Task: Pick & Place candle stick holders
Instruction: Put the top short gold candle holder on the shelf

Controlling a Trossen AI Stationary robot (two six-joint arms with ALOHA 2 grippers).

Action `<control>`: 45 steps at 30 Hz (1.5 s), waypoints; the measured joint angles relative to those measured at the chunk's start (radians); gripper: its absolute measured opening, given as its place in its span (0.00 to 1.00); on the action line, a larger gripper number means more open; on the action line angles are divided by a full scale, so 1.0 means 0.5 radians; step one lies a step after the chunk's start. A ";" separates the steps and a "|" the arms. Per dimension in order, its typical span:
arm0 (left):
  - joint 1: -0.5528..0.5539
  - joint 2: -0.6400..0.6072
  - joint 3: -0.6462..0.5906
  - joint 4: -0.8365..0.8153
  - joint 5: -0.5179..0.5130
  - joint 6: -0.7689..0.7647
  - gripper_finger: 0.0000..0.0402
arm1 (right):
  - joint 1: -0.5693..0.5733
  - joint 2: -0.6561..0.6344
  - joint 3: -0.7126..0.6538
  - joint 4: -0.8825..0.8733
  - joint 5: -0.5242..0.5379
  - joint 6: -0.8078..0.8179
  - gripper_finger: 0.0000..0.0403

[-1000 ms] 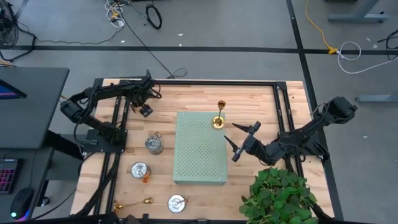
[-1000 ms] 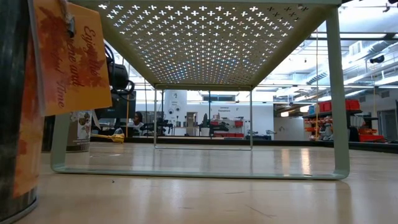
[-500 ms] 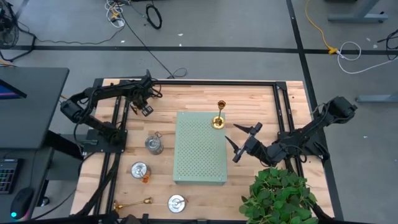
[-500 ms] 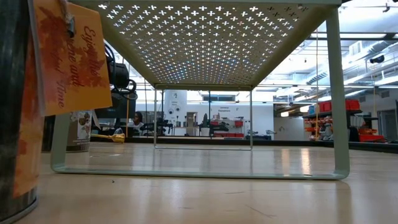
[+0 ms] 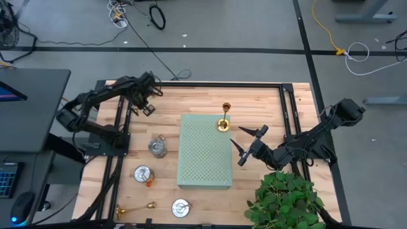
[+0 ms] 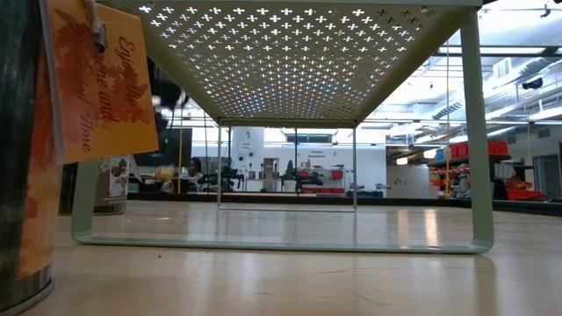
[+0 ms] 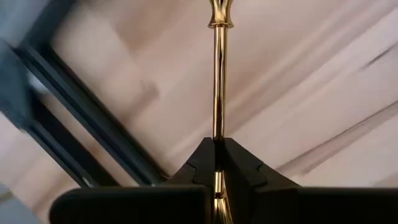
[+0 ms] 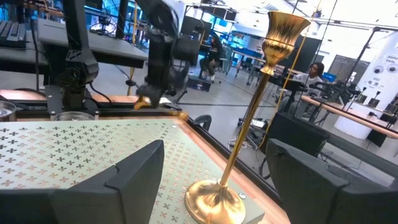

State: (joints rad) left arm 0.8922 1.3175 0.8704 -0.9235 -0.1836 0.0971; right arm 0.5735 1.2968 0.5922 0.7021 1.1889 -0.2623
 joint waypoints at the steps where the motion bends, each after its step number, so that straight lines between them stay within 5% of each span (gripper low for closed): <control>1: -0.006 -0.078 0.036 0.001 0.026 0.000 0.04 | 0.000 0.000 0.000 0.000 0.000 0.000 0.72; 5: -0.035 -0.435 0.175 -0.003 0.256 -0.016 0.04 | 0.000 0.000 0.000 0.001 0.001 0.023 0.72; 13: -0.143 -1.190 0.270 0.306 1.033 -0.234 0.04 | 0.000 0.000 0.000 0.009 -0.016 0.170 0.72; 17: -0.267 -1.471 0.143 0.496 1.291 -0.370 0.04 | -0.003 0.000 0.000 0.053 -0.206 0.197 0.72; 22: -0.519 -1.754 -0.263 1.074 1.350 -0.600 0.04 | -0.063 0.000 0.000 0.188 -0.467 0.265 0.72; 31: -1.120 -1.662 -0.952 2.243 1.106 -0.774 0.04 | -0.235 0.016 0.004 0.267 -0.883 0.476 0.72; 39: -1.792 -1.121 -1.009 2.756 0.548 -0.468 0.04 | -0.350 0.209 0.204 0.257 -1.131 0.519 0.72; 45: -2.085 -0.679 -1.008 3.308 0.265 -0.304 0.04 | -0.377 0.447 0.458 0.247 -1.246 0.424 0.72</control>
State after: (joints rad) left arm -0.1504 0.9777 0.3664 0.7307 -0.0513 -0.0549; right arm 0.3851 1.5205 0.8214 0.8256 0.5659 -0.0505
